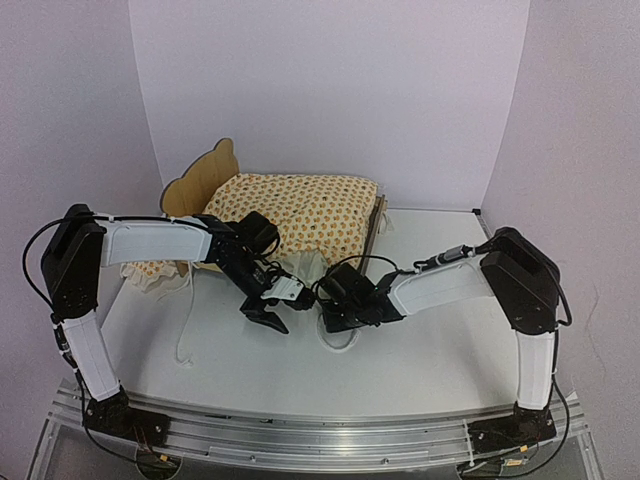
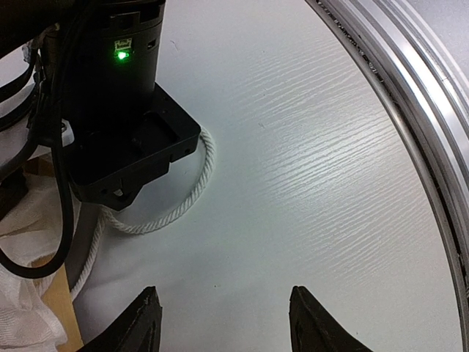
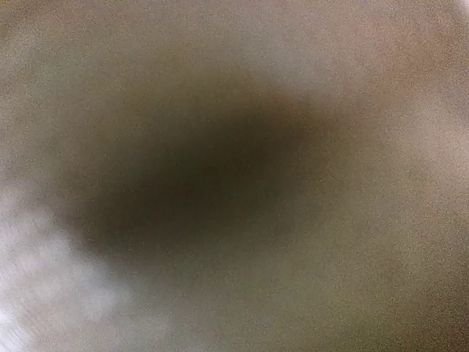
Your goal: Set up the pet bed
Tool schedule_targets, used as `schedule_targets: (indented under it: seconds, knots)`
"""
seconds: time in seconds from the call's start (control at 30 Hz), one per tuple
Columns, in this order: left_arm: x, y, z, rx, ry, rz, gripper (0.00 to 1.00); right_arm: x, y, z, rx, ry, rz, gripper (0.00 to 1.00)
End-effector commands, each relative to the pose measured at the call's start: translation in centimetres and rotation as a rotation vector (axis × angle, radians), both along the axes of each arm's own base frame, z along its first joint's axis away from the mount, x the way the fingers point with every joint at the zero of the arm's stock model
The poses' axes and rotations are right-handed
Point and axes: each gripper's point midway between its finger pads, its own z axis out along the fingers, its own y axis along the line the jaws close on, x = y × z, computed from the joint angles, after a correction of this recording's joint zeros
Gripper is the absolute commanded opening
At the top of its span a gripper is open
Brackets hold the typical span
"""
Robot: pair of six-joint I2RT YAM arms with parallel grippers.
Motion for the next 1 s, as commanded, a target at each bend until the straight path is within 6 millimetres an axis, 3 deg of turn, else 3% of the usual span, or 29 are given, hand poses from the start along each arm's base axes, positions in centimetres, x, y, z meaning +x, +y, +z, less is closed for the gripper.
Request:
schedule_targets:
  seconds: [0.0,0.17,0.3,0.47,0.67,0.83,0.97]
  knots:
    - [1.0,-0.8,2.7,-0.058,-0.046,0.012,0.58,-3.4,-3.1,-4.0,-0.136,0.136,-0.002,0.2]
    - [1.3,-0.8,2.7,-0.058,-0.053,0.021,0.58,-3.3,-4.1,-3.6,-0.186,0.11,-0.024,0.0]
    - [1.8,-1.1,3.7,-0.081,-0.037,0.049,0.58,-4.4,-2.3,-2.1,-0.112,0.155,0.063,0.0]
    - [2.3,-1.1,5.5,-0.12,-0.009,0.071,0.58,-8.6,0.8,3.8,0.053,0.18,0.269,0.0]
    - [2.4,-1.5,6.7,-0.152,0.01,0.053,0.58,-13.6,1.7,9.9,0.212,0.226,0.404,0.0]
    - [1.5,-2.3,8.2,-0.214,0.057,0.017,0.58,-13.7,2.6,15.1,0.313,0.169,0.441,0.0]
    - [0.8,-2.9,9.8,-0.275,0.088,-0.016,0.59,-12.1,2.6,18.3,0.352,0.083,0.411,0.0]
